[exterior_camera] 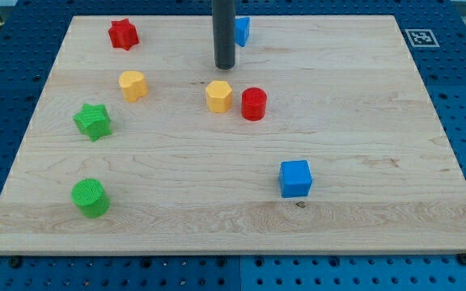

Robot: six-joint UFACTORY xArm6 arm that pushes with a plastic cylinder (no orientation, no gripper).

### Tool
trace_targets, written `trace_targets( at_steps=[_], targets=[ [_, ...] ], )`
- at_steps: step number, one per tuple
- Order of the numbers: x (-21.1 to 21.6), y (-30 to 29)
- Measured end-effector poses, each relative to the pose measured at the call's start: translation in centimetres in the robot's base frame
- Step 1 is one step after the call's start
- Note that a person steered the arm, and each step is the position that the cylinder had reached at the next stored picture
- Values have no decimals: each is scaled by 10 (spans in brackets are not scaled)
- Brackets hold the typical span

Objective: Place your arm vertically above the cube

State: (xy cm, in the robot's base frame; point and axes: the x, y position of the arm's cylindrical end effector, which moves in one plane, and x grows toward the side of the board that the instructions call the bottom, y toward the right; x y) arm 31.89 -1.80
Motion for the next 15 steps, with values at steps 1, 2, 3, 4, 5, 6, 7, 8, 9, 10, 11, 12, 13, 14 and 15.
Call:
trace_targets(
  at_steps=[1,2,3,4,5,6,7,8,9,10,11,12,13,14,15],
  targets=[
    [12,0],
    [20,-1],
    [35,9],
    [36,46],
    [42,85],
    [43,99],
    [68,123],
    [70,125],
    [71,125],
    [78,128],
    [81,129],
    [93,132],
    [103,134],
    [104,134],
    [104,134]
  ],
)
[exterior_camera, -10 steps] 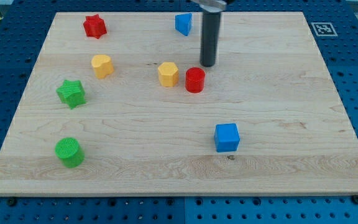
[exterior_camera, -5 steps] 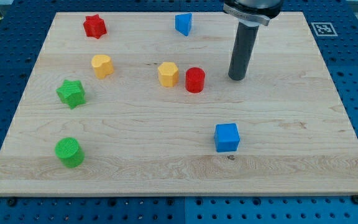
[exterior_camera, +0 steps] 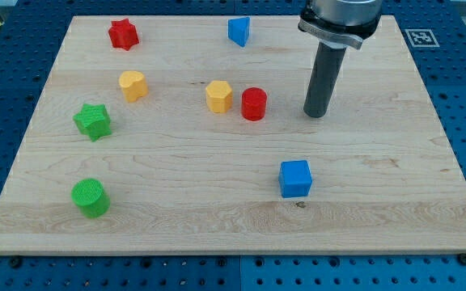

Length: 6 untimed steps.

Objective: Place your arm vertically above the cube

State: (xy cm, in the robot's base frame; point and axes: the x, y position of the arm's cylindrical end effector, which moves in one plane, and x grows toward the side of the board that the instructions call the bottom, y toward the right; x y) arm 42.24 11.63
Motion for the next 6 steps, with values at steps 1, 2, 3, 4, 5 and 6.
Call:
trace_targets(
  at_steps=[1,2,3,4,5,6],
  targets=[
    [0,-13],
    [0,-32],
    [2,-51],
    [3,-42],
    [23,-35],
    [24,-41]
  ],
)
